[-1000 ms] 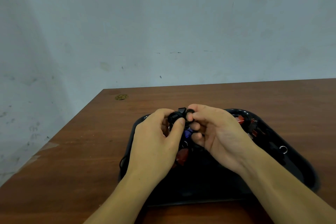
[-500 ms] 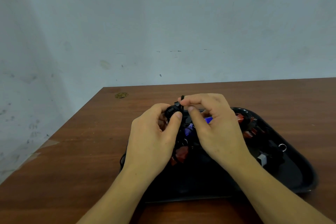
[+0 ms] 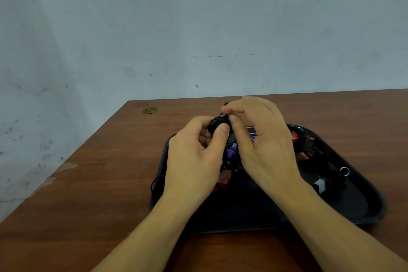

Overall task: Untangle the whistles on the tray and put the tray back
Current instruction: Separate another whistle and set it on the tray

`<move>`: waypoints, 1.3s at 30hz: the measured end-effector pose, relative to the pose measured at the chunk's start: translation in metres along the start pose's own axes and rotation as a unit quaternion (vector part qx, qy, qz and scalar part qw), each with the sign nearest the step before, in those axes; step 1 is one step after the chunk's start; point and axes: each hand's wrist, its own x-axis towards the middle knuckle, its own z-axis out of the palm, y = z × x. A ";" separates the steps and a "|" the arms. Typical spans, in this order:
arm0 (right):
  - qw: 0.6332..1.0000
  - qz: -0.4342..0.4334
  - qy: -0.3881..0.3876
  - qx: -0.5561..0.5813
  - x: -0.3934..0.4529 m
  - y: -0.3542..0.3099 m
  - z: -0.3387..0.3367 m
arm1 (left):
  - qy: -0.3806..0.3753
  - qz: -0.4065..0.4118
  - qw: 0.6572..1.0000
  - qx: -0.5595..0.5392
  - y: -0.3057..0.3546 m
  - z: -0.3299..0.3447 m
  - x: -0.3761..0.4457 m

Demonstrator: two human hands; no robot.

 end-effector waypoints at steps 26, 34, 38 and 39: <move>0.988 0.005 -0.131 0.083 0.003 0.006 -0.006 | -0.112 -0.129 0.964 -0.202 -0.004 -0.008 0.001; 0.978 0.046 -0.110 0.171 -0.006 -0.007 0.004 | -0.058 -0.176 0.954 -0.236 0.001 -0.002 0.002; 0.962 0.120 -0.093 0.227 -0.007 -0.015 0.003 | -0.023 -0.176 0.960 -0.215 0.002 0.000 0.002; 0.961 0.138 -0.090 0.223 -0.007 -0.016 0.003 | -0.016 -0.178 0.961 -0.210 0.002 0.001 0.002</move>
